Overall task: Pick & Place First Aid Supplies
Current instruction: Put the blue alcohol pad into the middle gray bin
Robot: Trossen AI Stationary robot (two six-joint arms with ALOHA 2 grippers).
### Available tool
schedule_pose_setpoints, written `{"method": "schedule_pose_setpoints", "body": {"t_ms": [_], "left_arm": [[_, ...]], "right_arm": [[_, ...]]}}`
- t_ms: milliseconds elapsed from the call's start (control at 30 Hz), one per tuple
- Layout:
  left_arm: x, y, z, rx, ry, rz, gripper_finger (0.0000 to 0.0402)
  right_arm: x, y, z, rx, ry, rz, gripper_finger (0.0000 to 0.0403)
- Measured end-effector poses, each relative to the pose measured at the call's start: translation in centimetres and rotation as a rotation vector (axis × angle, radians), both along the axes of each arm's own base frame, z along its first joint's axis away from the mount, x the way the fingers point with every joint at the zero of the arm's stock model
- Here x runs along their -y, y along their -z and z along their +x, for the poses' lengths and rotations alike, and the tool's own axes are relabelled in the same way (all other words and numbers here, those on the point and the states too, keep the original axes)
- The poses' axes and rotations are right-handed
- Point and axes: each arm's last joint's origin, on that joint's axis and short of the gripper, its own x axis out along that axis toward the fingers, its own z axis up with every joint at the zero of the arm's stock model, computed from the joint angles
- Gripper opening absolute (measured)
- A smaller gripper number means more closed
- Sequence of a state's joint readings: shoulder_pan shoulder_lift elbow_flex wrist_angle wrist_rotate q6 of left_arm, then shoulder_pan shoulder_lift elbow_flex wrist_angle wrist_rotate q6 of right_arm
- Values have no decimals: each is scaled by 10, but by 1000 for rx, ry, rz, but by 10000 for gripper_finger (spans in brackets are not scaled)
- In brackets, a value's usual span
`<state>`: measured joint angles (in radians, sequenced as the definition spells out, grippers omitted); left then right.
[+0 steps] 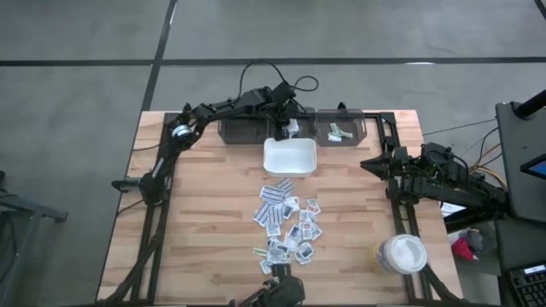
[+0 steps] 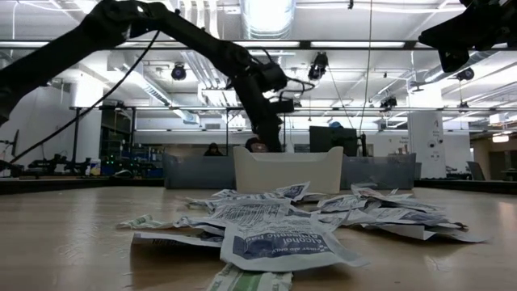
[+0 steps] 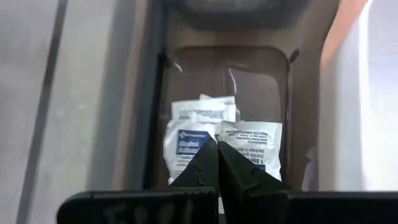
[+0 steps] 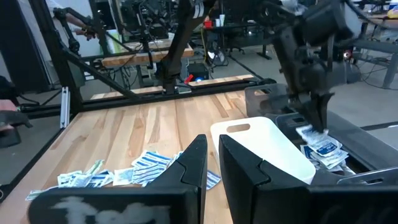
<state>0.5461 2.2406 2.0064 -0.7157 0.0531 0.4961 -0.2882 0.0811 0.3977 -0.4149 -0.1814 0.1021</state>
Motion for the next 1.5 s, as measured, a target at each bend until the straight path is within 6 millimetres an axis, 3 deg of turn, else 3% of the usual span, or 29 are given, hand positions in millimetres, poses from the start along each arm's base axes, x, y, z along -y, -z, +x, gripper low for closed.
{"method": "schedule_pose_setpoints", "body": {"t_ms": [400,600,700,833,1167,1300,1500], "left_arm": [[-5,14,2,-16,-8,-13,4],[-5,12,2,3,-62,-44,71],[-6,4,-1,-17,-143,-9,110],[0,-26,-10,-47,-249,48,138],[64,-97,-42,-12,-398,-237,140],[105,-109,-42,12,-363,-352,140],[178,-116,-31,1,-187,-352,140]], "right_arm": [[0,0,0,0,0,0,38],[0,0,0,0,0,0,38],[0,0,0,0,0,0,38],[0,0,0,0,0,0,38],[0,0,0,1,-1,0,38],[0,0,0,0,-1,0,38],[0,0,0,0,-1,0,38]]}}
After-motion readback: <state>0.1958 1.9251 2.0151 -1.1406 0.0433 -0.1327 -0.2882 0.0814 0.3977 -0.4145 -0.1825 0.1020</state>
